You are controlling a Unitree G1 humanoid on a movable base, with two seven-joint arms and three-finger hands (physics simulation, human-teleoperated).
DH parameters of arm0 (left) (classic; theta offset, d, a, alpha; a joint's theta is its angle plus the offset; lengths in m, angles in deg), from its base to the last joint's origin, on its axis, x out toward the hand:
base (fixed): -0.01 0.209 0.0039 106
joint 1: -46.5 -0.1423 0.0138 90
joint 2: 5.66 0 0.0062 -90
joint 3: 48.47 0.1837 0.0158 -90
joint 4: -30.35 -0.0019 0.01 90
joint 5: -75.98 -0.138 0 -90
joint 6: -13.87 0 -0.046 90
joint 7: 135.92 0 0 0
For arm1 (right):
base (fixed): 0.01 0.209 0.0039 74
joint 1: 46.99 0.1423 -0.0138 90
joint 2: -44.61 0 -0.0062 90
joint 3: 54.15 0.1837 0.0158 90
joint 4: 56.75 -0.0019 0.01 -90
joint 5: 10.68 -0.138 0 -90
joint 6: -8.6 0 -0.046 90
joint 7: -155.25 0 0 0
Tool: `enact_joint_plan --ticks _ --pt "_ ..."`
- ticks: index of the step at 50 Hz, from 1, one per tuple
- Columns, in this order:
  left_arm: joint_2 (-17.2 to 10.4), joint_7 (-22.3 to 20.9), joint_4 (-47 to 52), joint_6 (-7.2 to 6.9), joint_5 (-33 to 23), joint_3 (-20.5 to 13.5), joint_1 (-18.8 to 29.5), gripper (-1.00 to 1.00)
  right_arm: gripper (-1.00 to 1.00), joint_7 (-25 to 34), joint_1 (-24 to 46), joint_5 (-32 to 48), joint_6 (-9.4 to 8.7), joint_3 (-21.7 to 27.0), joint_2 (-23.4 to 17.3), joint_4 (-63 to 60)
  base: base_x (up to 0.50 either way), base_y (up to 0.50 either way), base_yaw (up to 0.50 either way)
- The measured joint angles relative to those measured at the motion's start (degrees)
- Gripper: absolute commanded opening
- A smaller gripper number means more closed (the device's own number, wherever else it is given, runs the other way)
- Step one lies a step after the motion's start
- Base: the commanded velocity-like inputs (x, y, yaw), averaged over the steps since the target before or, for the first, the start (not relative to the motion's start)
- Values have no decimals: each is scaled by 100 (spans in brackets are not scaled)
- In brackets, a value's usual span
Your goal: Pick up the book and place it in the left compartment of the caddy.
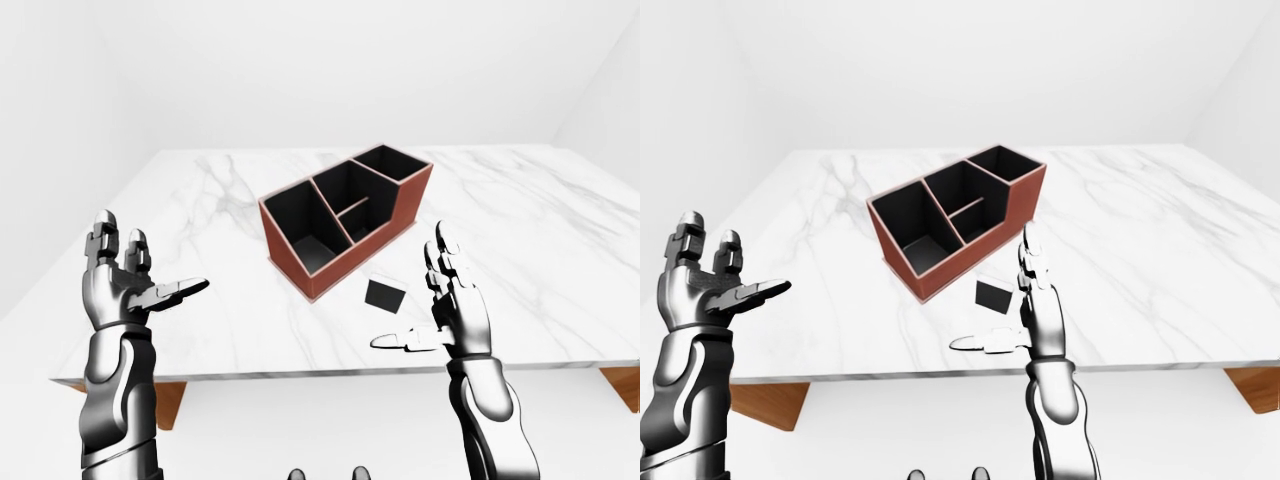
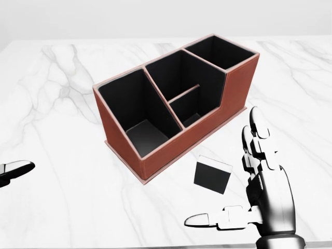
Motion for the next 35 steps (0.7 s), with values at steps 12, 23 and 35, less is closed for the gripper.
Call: enact_joint_plan --ticks 12,23,35 --pt "-1 0 29 0 7 -14 -1 100 100 3 7 13 0 -15 -4 31 50 0 0" --pt "-19 5 32 0 42 -40 11 100 100 -10 19 63 0 -37 -8 57 50 9 0" --pt "-22 6 39 0 58 -41 36 100 100 -12 29 40 0 -34 2 92 45 9 0"
